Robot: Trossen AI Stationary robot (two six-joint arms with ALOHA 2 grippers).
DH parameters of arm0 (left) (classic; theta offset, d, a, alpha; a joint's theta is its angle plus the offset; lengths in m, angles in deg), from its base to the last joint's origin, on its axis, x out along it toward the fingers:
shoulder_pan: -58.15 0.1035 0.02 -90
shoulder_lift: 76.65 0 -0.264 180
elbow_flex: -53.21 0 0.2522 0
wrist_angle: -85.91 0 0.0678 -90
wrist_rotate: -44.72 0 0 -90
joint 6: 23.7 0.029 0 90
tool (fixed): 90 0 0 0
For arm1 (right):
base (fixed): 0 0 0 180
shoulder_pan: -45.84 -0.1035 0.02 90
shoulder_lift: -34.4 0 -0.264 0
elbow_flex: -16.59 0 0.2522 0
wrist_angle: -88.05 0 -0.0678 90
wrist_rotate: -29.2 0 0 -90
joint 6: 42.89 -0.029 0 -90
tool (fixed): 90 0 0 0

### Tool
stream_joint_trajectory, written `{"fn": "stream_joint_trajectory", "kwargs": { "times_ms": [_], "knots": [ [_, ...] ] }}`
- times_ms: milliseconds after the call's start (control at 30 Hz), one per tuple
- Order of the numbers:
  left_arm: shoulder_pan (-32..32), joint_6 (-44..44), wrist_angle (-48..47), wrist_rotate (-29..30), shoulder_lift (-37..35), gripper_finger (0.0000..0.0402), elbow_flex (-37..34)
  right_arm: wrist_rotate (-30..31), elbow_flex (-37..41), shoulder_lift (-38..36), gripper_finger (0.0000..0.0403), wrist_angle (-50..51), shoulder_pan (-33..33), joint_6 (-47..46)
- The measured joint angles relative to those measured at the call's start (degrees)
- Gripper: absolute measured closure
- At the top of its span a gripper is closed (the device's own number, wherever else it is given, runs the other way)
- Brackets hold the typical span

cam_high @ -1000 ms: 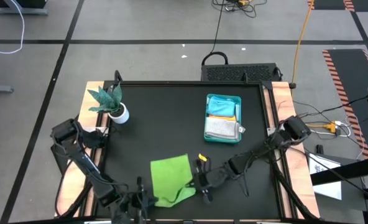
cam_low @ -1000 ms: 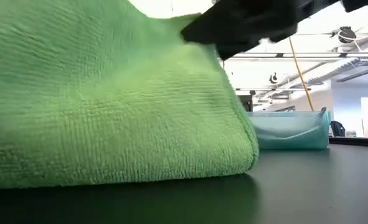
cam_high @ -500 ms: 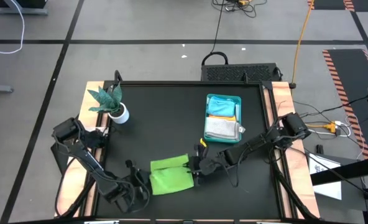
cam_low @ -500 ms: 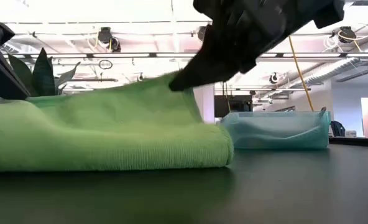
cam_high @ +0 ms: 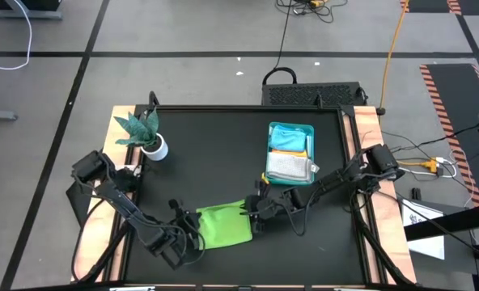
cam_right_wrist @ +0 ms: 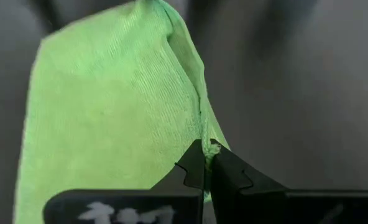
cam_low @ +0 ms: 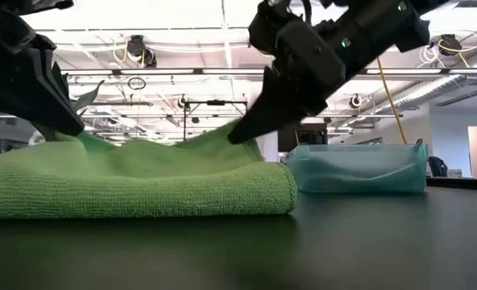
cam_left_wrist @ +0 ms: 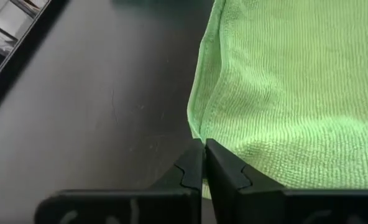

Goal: Fold microfiber towels
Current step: Fold the light green microfiber cloth

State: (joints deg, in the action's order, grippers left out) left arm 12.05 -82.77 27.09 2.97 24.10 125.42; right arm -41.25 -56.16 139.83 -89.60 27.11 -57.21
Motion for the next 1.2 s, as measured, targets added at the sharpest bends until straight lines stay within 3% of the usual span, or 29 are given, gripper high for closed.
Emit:
{"fn": "stream_joint_trajectory", "kwargs": {
  "times_ms": [267, 567, 767, 1200],
  "knots": [
    [1.0, 0.5, 5.7, -6.7, 0.0, 0.0395, -2.9, -0.5, 1.7, 0.0, 0.0403, -1.3, 0.7, -1.3],
    [-3.5, 1.7, 6.6, -12.0, -3.4, 0.0396, -0.5, -12.4, 1.7, 0.0, 0.0403, -8.2, -0.3, 0.7],
    [-4.5, 1.5, 5.7, -4.9, -7.2, 0.0397, -1.2, -8.3, 1.7, 0.0, 0.0403, -8.1, 0.0, 0.7],
    [0.6, 1.2, 12.4, -8.5, -5.9, 0.0397, -8.0, -6.1, 1.7, 0.0, 0.0403, -4.1, 1.9, -1.5]
  ]
}}
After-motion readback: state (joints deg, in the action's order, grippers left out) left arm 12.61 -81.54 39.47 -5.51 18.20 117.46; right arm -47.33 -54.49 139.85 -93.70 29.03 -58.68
